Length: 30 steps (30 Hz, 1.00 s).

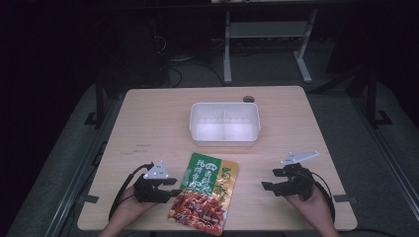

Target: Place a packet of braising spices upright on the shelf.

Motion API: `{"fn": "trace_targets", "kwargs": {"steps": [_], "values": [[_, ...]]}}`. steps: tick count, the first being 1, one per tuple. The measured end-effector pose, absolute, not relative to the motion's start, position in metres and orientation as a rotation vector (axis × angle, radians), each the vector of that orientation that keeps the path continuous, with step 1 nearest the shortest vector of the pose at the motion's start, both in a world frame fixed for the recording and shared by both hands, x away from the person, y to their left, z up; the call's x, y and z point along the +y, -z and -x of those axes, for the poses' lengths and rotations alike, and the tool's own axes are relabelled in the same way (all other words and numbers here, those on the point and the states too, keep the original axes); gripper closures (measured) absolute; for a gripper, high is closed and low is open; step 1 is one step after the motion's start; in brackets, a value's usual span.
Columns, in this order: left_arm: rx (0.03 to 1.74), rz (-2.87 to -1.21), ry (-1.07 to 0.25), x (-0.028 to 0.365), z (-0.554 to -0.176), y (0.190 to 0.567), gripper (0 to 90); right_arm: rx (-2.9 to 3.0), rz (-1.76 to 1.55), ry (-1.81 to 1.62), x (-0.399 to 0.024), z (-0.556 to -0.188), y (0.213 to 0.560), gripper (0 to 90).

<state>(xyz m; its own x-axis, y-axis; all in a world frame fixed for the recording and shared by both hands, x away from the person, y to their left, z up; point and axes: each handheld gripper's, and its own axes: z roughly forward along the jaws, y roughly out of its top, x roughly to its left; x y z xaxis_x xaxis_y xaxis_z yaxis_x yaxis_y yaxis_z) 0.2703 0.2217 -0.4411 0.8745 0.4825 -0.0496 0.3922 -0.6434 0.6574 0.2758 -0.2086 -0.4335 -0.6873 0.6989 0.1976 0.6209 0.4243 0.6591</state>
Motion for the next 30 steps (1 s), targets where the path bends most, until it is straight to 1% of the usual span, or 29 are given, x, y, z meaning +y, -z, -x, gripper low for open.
{"fn": "trace_targets", "kwargs": {"steps": [4, 9, 11, 15, 17, 18, 23, 30], "values": [[0.621, -2.345, -0.163, 0.219, -0.269, 0.441, 59.7, 2.578, -1.175, -1.101, -0.201, -0.281, 0.432, 31.6], [0.606, -2.363, -0.147, 0.214, -0.269, 0.442, 65.4, 2.616, -1.125, -1.092, -0.179, -0.297, 0.425, 31.6], [0.601, -2.366, -0.147, 0.214, -0.269, 0.443, 66.3, 2.620, -1.113, -1.093, -0.175, -0.299, 0.424, 31.6], [0.583, -2.374, -0.137, 0.212, -0.268, 0.443, 73.2, 2.663, -1.076, -1.068, -0.155, -0.312, 0.418, 31.6], [0.575, -2.377, -0.130, 0.211, -0.268, 0.443, 74.6, 2.670, -1.066, -1.061, -0.151, -0.314, 0.418, 31.7], [0.567, -2.385, -0.127, 0.211, -0.268, 0.444, 78.4, 2.686, -1.062, -1.047, -0.145, -0.320, 0.418, 31.7], [0.547, -2.403, -0.107, 0.208, -0.267, 0.446, 85.0, 2.718, -1.057, -1.012, -0.133, -0.329, 0.417, 32.0], [0.509, -2.421, -0.078, 0.202, -0.265, 0.448, 86.1, 2.807, -1.111, -0.957, -0.113, -0.354, 0.423, 32.3]]}}
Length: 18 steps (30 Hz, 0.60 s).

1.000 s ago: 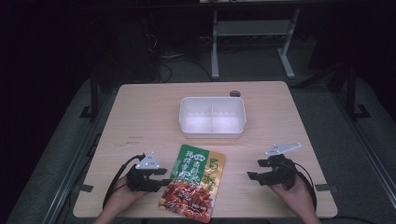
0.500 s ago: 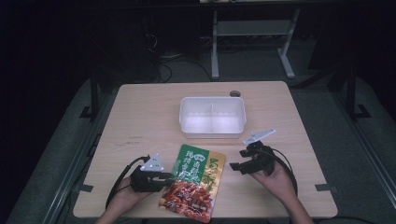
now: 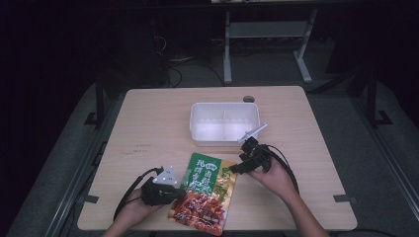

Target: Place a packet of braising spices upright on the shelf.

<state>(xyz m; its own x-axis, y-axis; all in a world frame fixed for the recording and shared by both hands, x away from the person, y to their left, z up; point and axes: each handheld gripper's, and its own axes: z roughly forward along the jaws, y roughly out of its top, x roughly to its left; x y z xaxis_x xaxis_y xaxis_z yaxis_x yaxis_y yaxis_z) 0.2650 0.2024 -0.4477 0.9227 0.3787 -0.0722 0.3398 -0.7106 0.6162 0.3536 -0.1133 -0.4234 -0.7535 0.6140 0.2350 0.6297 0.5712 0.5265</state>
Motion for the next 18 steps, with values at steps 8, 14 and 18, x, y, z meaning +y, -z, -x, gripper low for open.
{"fn": "trace_targets", "kwargs": {"steps": [8, 14, 18], "values": [[0.498, -2.444, -0.076, 0.202, -0.265, 0.451, 86.1, -2.715, 1.093, 0.869, -0.104, -0.366, 0.435, 37.9], [0.494, -2.452, -0.079, 0.201, -0.265, 0.452, 85.5, -2.661, 1.106, 0.846, -0.103, -0.371, 0.441, 45.6], [0.494, -2.453, -0.082, 0.201, -0.265, 0.452, 84.9, -2.644, 1.117, 0.854, -0.105, -0.372, 0.440, 50.5]]}}
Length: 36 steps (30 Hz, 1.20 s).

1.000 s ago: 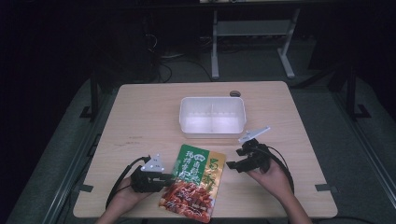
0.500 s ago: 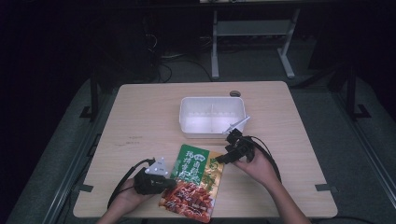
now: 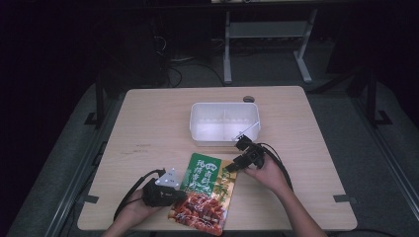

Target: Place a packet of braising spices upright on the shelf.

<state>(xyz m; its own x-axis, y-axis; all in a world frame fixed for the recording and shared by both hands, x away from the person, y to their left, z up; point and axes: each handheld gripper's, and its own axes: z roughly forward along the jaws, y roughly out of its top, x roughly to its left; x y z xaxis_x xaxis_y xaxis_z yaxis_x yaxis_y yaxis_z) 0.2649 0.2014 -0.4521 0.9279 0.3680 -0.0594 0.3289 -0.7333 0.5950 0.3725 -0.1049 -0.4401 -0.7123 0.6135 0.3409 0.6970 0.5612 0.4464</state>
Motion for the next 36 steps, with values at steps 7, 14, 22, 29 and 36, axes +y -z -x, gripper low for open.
{"fn": "trace_targets", "kwargs": {"steps": [7, 14, 22, 29, 36], "values": [[0.502, -2.452, -0.083, 0.202, -0.265, 0.452, 83.5, -2.557, 1.119, 0.927, -0.113, -0.373, 0.434, 56.4], [0.502, -2.455, -0.085, 0.202, -0.266, 0.452, 82.4, -2.539, 1.021, 0.953, -0.105, -0.364, 0.422, 61.9], [0.504, -2.455, -0.089, 0.201, -0.265, 0.452, 82.2, -2.566, 0.978, 0.903, -0.094, -0.365, 0.423, 63.7], [0.505, -2.455, -0.088, 0.201, -0.266, 0.452, 82.2, -2.512, 0.949, 0.847, -0.089, -0.371, 0.433, 65.5], [0.505, -2.456, -0.098, 0.201, -0.265, 0.452, 81.2, -2.567, 0.930, 0.730, -0.072, -0.374, 0.444, 69.7]]}}
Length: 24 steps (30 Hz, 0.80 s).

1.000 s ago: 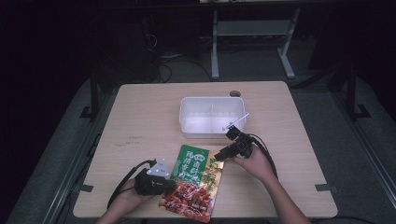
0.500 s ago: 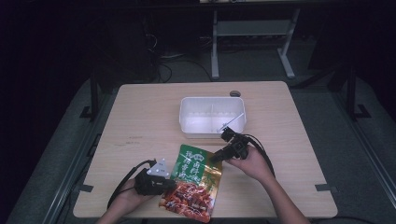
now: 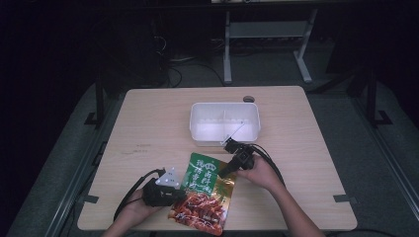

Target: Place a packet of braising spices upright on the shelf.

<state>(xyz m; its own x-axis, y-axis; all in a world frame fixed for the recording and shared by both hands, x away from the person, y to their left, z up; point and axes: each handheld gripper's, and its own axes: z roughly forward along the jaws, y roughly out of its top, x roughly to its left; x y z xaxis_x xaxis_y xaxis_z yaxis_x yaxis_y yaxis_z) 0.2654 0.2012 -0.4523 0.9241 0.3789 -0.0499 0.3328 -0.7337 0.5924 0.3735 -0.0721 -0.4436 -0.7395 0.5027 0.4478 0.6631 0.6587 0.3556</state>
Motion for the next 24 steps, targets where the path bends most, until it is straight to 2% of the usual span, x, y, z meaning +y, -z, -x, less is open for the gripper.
{"fn": "trace_targets", "kwargs": {"steps": [5, 8, 17, 24], "values": [[0.506, -2.456, -0.107, 0.202, -0.266, 0.452, 79.2, -2.570, 0.957, 0.702, -0.072, -0.375, 0.447, 77.8], [0.505, -2.456, -0.129, 0.203, -0.265, 0.450, 77.5, -2.592, 0.963, 0.698, -0.071, -0.375, 0.446, 86.6], [0.552, -2.420, -0.175, 0.215, -0.268, 0.444, 73.2, -2.587, 0.950, 0.742, -0.073, -0.373, 0.439, 88.9], [0.616, -2.383, -0.222, 0.230, -0.272, 0.440, 65.5, -2.584, 0.934, 0.798, -0.076, -0.368, 0.424, 89.0]]}}
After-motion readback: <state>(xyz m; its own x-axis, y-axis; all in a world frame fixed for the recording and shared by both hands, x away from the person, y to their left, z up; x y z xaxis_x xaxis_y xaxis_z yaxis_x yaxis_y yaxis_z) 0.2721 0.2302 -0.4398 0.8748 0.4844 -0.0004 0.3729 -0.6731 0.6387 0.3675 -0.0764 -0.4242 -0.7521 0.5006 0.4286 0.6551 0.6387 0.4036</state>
